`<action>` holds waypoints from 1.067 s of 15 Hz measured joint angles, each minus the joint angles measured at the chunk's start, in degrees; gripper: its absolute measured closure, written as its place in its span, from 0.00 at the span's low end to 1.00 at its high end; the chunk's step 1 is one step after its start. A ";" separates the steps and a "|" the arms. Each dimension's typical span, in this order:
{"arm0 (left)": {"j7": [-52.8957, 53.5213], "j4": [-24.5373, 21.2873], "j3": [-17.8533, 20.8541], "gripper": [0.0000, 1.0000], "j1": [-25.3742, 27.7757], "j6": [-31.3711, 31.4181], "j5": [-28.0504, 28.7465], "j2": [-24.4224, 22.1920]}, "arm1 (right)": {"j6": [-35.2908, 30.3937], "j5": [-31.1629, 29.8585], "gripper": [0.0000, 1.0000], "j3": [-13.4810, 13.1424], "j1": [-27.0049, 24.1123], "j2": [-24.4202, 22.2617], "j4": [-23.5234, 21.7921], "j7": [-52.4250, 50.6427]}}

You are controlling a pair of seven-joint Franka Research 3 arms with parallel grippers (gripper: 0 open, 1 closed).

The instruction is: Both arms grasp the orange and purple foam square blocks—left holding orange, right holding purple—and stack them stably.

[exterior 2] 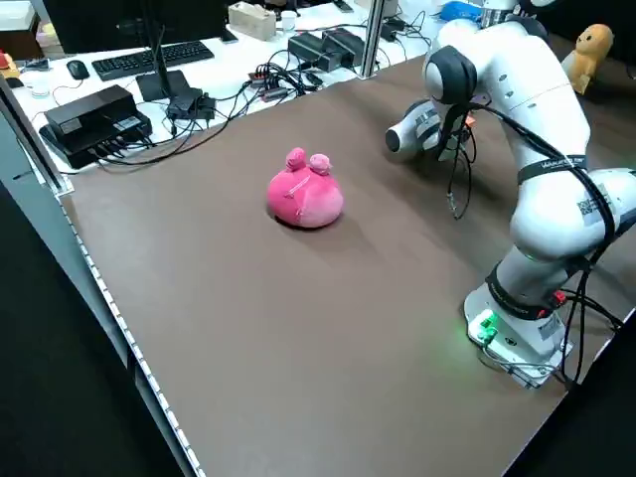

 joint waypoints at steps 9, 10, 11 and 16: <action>-0.03 0.68 0.79 0.40 -1.65 -0.05 0.71 0.04 | 0.33 -0.29 0.40 0.41 1.95 0.63 -0.01 -0.13; -0.03 0.85 0.92 0.40 -1.81 -0.06 1.04 0.04 | 1.39 -0.70 0.40 0.45 2.29 0.74 0.00 -0.22; -0.08 1.18 1.24 0.40 -2.16 -0.20 1.56 0.04 | 2.66 -1.45 0.40 0.49 2.89 0.85 -0.01 -0.23; -0.12 1.42 1.67 0.40 -2.52 -0.54 1.62 0.07 | 2.91 -1.73 0.40 0.57 3.56 1.06 -0.07 -1.64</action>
